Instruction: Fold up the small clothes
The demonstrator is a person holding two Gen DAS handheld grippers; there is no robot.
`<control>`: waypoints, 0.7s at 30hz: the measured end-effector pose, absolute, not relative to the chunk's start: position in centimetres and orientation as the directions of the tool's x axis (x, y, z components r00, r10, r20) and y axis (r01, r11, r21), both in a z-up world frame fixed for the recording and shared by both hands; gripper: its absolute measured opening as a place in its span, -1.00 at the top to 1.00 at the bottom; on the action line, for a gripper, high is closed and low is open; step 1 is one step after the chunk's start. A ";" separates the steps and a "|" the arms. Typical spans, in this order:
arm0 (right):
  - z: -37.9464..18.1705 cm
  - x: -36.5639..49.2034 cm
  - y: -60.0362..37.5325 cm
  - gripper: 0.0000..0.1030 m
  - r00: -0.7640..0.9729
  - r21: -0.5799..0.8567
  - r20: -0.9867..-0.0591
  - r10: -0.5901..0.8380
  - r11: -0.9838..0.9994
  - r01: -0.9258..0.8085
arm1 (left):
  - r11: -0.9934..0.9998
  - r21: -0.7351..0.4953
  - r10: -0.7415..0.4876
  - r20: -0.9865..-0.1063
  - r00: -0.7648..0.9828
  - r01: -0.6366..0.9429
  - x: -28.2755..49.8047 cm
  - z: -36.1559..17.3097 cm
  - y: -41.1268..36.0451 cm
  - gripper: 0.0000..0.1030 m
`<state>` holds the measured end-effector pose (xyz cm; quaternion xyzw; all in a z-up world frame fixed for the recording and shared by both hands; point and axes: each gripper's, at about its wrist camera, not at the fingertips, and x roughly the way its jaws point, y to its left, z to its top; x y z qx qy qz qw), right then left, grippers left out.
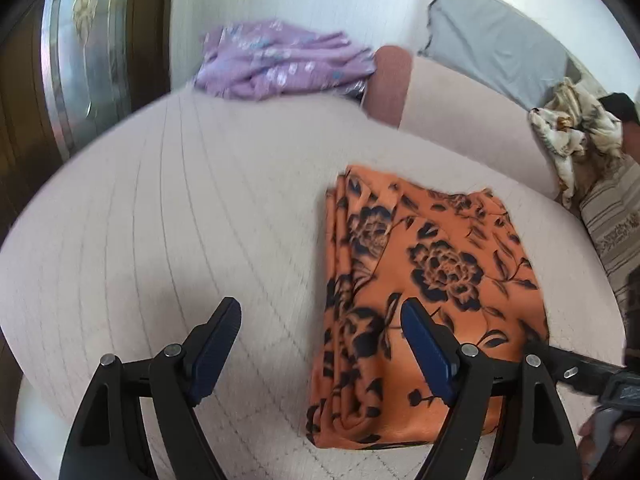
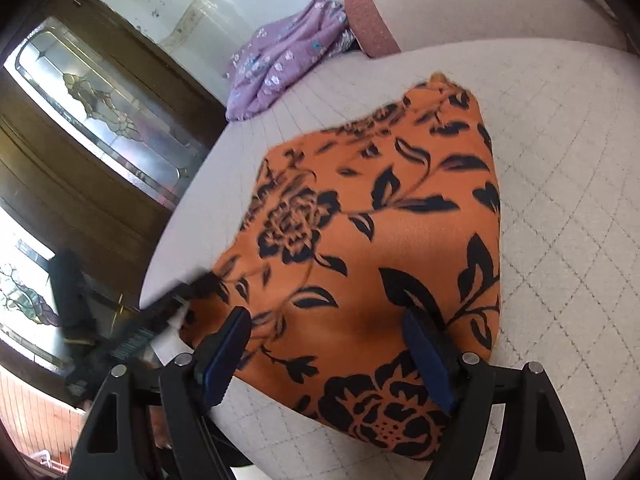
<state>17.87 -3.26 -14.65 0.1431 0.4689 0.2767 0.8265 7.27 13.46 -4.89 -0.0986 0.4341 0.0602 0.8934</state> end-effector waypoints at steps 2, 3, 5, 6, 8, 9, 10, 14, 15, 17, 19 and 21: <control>-15.1 17.7 -3.4 -0.57 0.406 0.497 -0.690 0.599 0.800 -0.336 | 0.983 -0.032 0.061 -0.869 0.490 -0.179 7.8 -7.0 12.7 -0.60; -15.0 17.8 -3.4 -0.57 0.407 0.499 -0.687 0.602 0.798 -0.338 | 0.986 -0.020 0.055 -0.901 0.431 -0.168 7.8 -8.4 12.6 -0.61; -15.0 17.9 -3.5 -0.57 0.401 0.510 -0.685 0.608 0.794 -0.331 | 0.977 -0.070 0.024 -0.903 0.430 -0.200 7.2 -8.7 12.9 -0.60; -15.2 17.9 -3.5 -0.57 0.401 0.514 -0.684 0.610 0.793 -0.328 | 0.976 -0.080 0.020 -0.896 0.445 -0.204 7.0 -8.2 13.0 -0.60; -14.8 17.7 -3.8 -0.57 0.408 0.526 -0.676 0.614 0.789 -0.316 | 0.973 -0.081 0.033 -0.877 0.479 -0.214 6.3 -7.1 13.2 -0.60; -14.6 17.5 -4.0 -0.57 0.414 0.533 -0.667 0.620 0.785 -0.316 | 0.970 -0.100 0.021 -0.872 0.488 -0.220 5.9 -6.7 13.4 -0.59; -14.5 17.4 -4.2 -0.57 0.415 0.535 -0.663 0.623 0.782 -0.319 | 0.968 -0.127 -0.004 -0.872 0.490 -0.218 5.5 -6.5 13.5 -0.59; -15.2 17.0 -4.8 -0.57 0.405 0.556 -0.652 0.641 0.767 -0.320 | 0.964 -0.126 -0.029 -0.925 0.379 -0.234 5.7 -8.5 13.7 -0.34; -15.3 16.9 -4.9 -0.57 0.405 0.563 -0.647 0.646 0.763 -0.317 | 0.958 -0.135 -0.031 -0.925 0.378 -0.252 5.8 -8.0 13.9 -0.28; -15.1 16.9 -5.1 -0.57 0.402 0.569 -0.644 0.650 0.759 -0.317 | 0.961 -0.145 -0.044 -0.921 0.387 -0.235 6.0 -6.9 13.4 -0.18; -15.0 16.9 -5.3 -0.57 0.398 0.576 -0.639 0.658 0.752 -0.320 | 0.966 -0.126 -0.027 -0.919 0.394 -0.227 5.7 -6.0 13.1 -0.18; -15.1 16.8 -5.9 -0.57 0.396 0.597 -0.624 0.674 0.738 -0.315 | 0.964 -0.150 -0.042 -0.902 0.430 -0.221 5.3 -4.8 13.0 -0.18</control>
